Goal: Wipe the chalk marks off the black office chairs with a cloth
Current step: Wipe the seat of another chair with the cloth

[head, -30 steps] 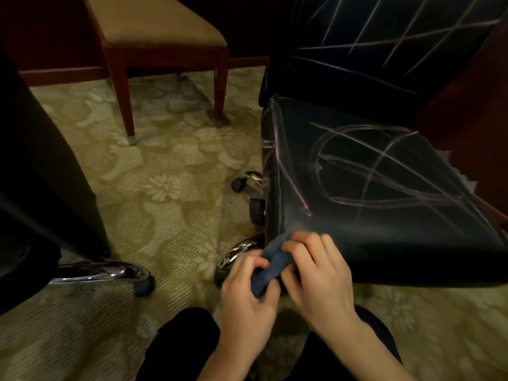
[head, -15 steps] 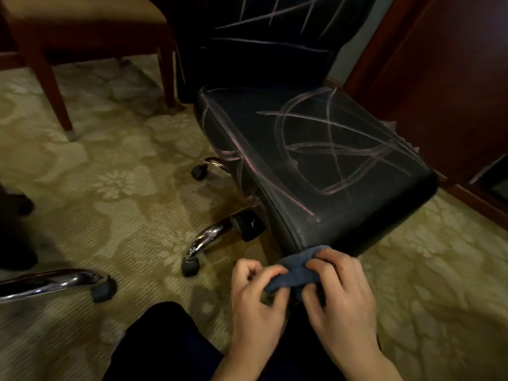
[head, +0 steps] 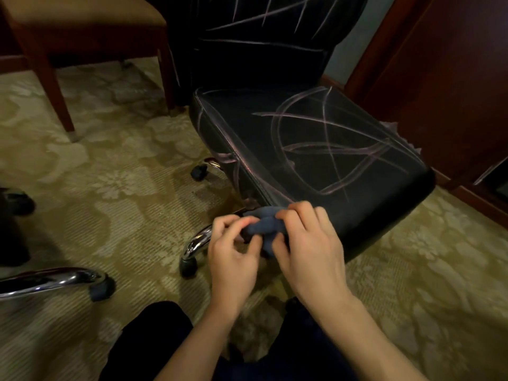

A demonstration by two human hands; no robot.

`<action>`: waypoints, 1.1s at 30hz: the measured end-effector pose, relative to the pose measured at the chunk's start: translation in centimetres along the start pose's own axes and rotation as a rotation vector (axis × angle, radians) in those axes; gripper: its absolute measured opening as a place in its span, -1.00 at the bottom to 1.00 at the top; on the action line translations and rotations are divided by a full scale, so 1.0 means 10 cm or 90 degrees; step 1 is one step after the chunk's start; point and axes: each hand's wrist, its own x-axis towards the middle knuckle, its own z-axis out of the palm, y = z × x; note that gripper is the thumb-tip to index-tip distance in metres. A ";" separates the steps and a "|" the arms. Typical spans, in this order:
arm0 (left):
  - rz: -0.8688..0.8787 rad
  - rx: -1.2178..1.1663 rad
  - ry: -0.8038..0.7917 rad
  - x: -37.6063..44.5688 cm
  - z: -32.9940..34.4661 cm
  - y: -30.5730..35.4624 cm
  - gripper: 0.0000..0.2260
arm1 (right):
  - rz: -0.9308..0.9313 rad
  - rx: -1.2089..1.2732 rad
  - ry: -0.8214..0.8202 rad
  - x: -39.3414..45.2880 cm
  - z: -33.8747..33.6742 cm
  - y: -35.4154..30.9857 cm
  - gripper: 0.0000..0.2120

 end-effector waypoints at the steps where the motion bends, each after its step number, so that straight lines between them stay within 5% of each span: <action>1: -0.032 -0.032 -0.012 0.01 0.01 0.01 -0.69 | -0.002 -0.002 -0.005 0.02 0.00 0.00 -0.79; 4: -0.107 -0.081 -0.036 -0.13 0.08 0.02 -0.66 | -0.018 -0.010 -0.021 -0.04 -0.02 0.06 -0.79; 13: -0.016 -0.006 -0.078 -0.38 0.29 0.14 -0.76 | -0.009 -0.005 -0.001 -0.40 -0.14 0.43 -0.76; 26: -0.134 -0.046 0.043 -0.01 0.36 0.05 -0.68 | -0.039 -0.044 0.013 -0.05 0.07 0.31 -0.76; 33: -0.193 -0.136 -0.086 -0.56 0.71 0.19 -0.70 | 0.047 -0.054 0.040 -0.60 -0.17 0.69 -0.78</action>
